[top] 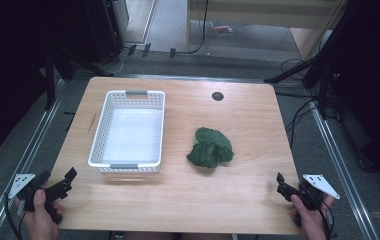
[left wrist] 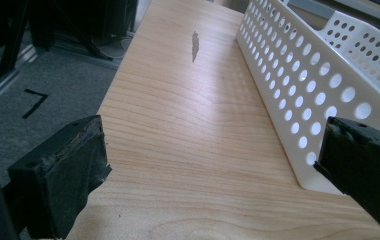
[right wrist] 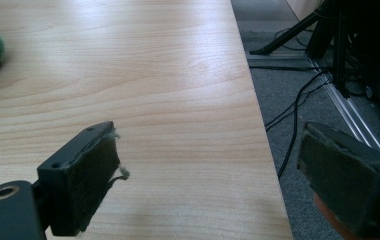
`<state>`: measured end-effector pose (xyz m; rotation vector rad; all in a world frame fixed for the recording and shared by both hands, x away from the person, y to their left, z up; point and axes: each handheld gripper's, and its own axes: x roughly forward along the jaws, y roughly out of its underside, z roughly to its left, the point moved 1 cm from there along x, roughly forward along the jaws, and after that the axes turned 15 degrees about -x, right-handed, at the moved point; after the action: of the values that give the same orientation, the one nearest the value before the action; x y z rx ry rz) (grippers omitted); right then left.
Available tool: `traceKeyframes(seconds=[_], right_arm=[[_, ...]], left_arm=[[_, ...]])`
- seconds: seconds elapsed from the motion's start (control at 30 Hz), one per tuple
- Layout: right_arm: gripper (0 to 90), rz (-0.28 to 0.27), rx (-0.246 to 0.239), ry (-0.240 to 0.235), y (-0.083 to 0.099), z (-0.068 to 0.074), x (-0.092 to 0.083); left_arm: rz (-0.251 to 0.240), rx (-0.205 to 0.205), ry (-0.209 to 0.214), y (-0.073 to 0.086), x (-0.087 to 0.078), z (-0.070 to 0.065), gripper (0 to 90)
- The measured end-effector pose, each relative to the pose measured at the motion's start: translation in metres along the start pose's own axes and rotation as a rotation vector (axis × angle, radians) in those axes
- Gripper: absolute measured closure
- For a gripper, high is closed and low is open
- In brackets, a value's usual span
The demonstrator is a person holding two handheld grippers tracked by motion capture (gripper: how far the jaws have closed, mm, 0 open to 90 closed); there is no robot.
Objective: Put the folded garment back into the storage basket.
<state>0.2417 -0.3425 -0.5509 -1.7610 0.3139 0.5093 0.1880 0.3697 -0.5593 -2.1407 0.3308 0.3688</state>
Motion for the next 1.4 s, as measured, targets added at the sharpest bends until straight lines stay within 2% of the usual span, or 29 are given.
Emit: traceKeyframes(seconds=[0.1, 0.17, 0.3, 0.5, 0.6, 0.7, 0.73, 0.83, 0.87, 0.9, 0.97, 1.0, 1.3, 1.4], right_arm=[[10.0, -0.001, 0.001, 0.000, 0.000, 0.000, 0.000], [10.0, -0.003, -0.001, -0.001, 0.000, -0.001, 0.000], [10.0, -0.005, 0.001, -0.001, 0.001, -0.001, -0.001], [9.9, -0.005, 0.004, 0.006, 0.001, -0.001, -0.001], [9.8, 0.001, 0.011, 0.008, 0.001, -0.001, -0.001], [9.4, 0.002, 0.012, 0.009, 0.001, -0.001, -0.001], [9.3, 0.001, 0.012, 0.009, 0.001, -0.001, -0.001], [9.2, 0.002, 0.011, 0.009, 0.001, -0.001, -0.001], [8.8, 0.003, 0.009, 0.010, 0.001, -0.001, -0.001], [8.7, 0.006, 0.010, 0.013, 0.001, -0.001, 0.000], [8.3, 0.011, 0.016, 0.021, 0.000, -0.001, 0.000], [8.1, 0.012, 0.017, 0.023, 0.000, -0.002, 0.000], [7.6, 0.009, 0.018, 0.021, 0.000, -0.002, 0.000], [7.6, 0.007, 0.018, 0.020, 0.000, -0.002, 0.000]], left_arm=[[-0.001, 0.002, -0.009, 0.000, 0.000, -0.001, 0.0], [-0.003, -0.024, -0.018, 0.000, 0.001, 0.000, 0.0], [0.000, -0.021, -0.032, -0.003, 0.002, 0.000, 0.0], [-0.016, -0.012, -0.015, -0.013, 0.000, -0.010, 0.0], [-0.009, -0.021, 0.013, -0.022, -0.007, -0.020, 0.0], [-0.008, -0.009, 0.006, -0.028, -0.010, -0.028, 0.0], [-0.010, 0.000, 0.028, -0.031, -0.013, -0.036, 0.0], [-0.009, 0.013, 0.042, -0.034, -0.014, -0.043, 0.0], [-0.006, 0.024, 0.051, -0.035, -0.015, -0.051, 0.0], [-0.006, 0.024, 0.051, -0.035, -0.015, -0.051, 0.0], [0.006, 0.032, 0.076, -0.037, -0.015, -0.061, 0.0], [0.006, 0.032, 0.076, -0.037, -0.015, -0.061, 0.0], [0.034, 0.060, 0.127, -0.043, -0.005, -0.098, 0.0], [0.061, 0.079, 0.139, -0.042, 0.003, -0.111, 0.0]])
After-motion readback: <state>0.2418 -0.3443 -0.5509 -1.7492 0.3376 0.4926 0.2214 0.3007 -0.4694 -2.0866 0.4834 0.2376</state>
